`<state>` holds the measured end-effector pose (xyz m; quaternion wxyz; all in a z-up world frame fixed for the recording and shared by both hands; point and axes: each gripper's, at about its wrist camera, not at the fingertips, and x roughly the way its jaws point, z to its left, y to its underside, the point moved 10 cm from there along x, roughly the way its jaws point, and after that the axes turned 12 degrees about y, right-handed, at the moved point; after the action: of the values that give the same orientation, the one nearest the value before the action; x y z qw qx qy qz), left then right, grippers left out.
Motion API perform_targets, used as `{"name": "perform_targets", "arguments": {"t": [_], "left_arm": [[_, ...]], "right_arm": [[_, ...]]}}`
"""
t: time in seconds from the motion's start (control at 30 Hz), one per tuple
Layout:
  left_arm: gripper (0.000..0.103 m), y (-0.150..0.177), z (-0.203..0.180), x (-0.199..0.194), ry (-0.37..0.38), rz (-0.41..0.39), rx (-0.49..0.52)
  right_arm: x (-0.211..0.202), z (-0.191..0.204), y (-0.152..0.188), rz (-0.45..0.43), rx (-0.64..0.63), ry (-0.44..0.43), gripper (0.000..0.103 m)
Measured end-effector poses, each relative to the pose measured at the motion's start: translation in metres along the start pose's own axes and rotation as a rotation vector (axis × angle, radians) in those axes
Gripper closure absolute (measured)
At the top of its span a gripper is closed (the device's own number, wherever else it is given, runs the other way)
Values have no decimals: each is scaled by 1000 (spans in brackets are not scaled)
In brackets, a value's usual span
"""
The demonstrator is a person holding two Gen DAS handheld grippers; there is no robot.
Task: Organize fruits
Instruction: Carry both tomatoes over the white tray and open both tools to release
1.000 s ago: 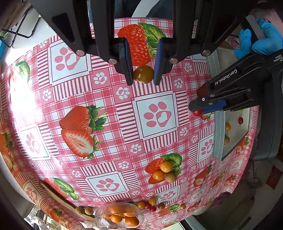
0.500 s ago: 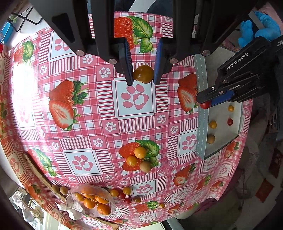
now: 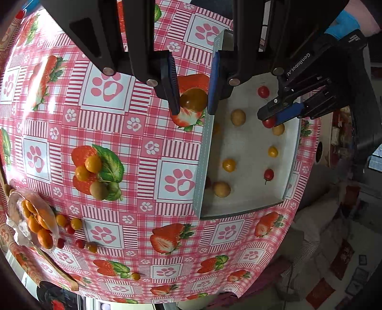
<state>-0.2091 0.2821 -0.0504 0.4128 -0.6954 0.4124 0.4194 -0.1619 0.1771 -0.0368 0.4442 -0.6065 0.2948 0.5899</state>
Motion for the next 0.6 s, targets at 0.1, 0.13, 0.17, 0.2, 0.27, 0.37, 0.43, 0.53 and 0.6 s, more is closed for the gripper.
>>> {"name": "perform_targets", "arguments": {"t": [0.1, 0.13, 0.17, 0.2, 0.27, 0.37, 0.43, 0.53, 0.6], "left_arm": [[80, 4, 12, 9, -19, 9, -26], [80, 5, 15, 11, -23, 11, -32], [80, 6, 17, 14, -26, 13, -38], [80, 7, 19, 15, -29, 15, -42], [80, 9, 21, 18, -34, 18, -49], [80, 11, 23, 21, -35, 21, -57], [80, 11, 24, 21, -35, 23, -61], [80, 9, 25, 21, -34, 22, -64], [80, 7, 25, 20, -34, 22, -61]], "right_arm": [[11, 21, -13, 19, -37, -20, 78], [16, 28, -17, 29, -45, -29, 78], [21, 34, -20, 38, -51, -36, 78], [25, 40, -24, 45, -58, -40, 78], [34, 49, -31, 54, -77, -40, 78], [47, 59, -38, 71, -104, -29, 78], [55, 62, -40, 85, -113, -21, 78], [67, 65, -42, 104, -122, -4, 78], [74, 66, -42, 114, -129, 8, 78]]}}
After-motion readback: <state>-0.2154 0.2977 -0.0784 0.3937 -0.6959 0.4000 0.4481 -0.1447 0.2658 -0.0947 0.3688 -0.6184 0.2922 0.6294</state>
